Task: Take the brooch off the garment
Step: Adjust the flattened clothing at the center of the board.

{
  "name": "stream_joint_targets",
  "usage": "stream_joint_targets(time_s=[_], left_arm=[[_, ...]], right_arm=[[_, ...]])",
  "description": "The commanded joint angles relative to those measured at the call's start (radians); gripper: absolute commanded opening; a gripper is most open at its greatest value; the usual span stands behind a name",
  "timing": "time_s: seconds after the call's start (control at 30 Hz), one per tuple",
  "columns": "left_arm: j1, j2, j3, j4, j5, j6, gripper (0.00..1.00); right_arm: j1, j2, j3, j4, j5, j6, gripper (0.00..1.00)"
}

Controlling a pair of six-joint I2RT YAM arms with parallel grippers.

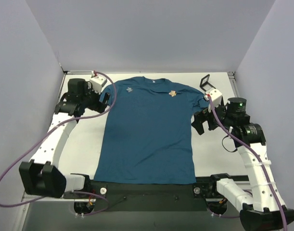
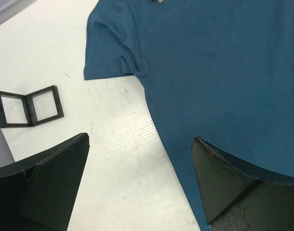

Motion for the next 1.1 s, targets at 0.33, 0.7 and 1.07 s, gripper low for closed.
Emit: stream_joint_targets(time_s=[0.33, 0.7, 1.07], left_arm=[[-0.025, 0.653, 0.421, 0.149, -0.118, 0.024, 0.97], [-0.076, 1.075, 0.915, -0.022, -0.136, -0.027, 0.77], [-0.104, 1.207, 1.022, -0.101, -0.162, -0.065, 0.61]], right_arm=[[0.045, 0.148, -0.083, 0.112, 0.119, 0.000, 1.00], [0.054, 0.162, -0.116, 0.138, 0.160, -0.020, 1.00], [0.054, 0.162, -0.136, 0.161, 0.160, -0.027, 0.99]])
